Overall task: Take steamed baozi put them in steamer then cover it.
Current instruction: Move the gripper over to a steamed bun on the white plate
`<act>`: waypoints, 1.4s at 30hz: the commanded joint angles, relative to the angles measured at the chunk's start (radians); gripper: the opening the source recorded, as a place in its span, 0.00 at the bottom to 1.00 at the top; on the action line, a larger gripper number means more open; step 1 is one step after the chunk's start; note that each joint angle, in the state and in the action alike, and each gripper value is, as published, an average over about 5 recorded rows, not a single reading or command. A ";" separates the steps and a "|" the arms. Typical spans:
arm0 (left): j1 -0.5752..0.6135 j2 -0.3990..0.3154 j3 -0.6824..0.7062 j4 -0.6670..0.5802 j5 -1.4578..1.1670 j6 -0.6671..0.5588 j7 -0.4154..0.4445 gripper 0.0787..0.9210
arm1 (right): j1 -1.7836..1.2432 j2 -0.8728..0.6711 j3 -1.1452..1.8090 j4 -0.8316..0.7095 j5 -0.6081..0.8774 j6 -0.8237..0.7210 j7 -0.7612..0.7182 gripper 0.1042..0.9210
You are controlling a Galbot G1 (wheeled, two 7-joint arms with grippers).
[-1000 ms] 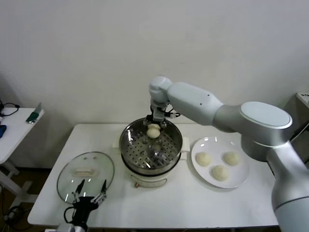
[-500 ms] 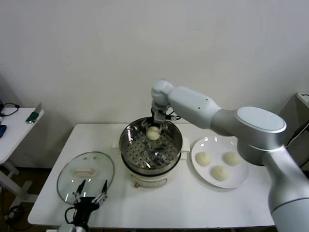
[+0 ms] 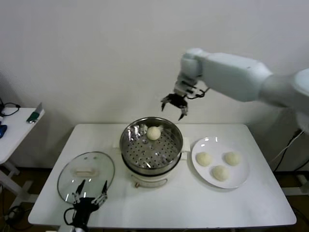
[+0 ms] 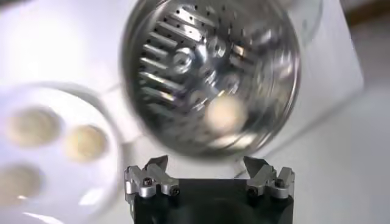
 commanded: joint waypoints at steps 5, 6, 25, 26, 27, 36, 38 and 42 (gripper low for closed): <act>0.000 -0.015 0.004 -0.013 0.005 0.000 0.002 0.88 | -0.021 -0.398 -0.208 0.386 0.235 -0.577 0.243 0.88; -0.002 -0.017 0.005 -0.011 0.006 0.000 0.002 0.88 | -0.067 -0.401 -0.174 0.383 0.212 -0.581 0.249 0.88; 0.002 -0.025 0.000 0.008 0.015 -0.010 0.000 0.88 | -0.566 -0.214 0.243 0.055 -0.038 -0.594 0.298 0.88; 0.001 -0.025 0.000 0.008 0.015 -0.010 0.000 0.88 | -0.576 -0.209 0.250 0.050 -0.038 -0.596 0.301 0.88; 0.001 -0.025 0.000 0.008 0.014 -0.010 0.000 0.88 | -0.584 -0.205 0.255 0.045 -0.039 -0.598 0.303 0.88; 0.006 -0.019 0.004 0.017 0.017 -0.019 -0.001 0.88 | -0.635 -0.170 0.318 -0.032 -0.054 -0.599 0.310 0.87; 0.008 -0.019 0.004 0.016 0.018 -0.020 -0.001 0.88 | -0.634 -0.169 0.321 -0.036 -0.052 -0.597 0.308 0.85; 0.011 -0.019 0.005 0.014 0.022 -0.021 -0.002 0.88 | -0.616 -0.175 0.324 -0.029 -0.040 -0.594 0.294 0.75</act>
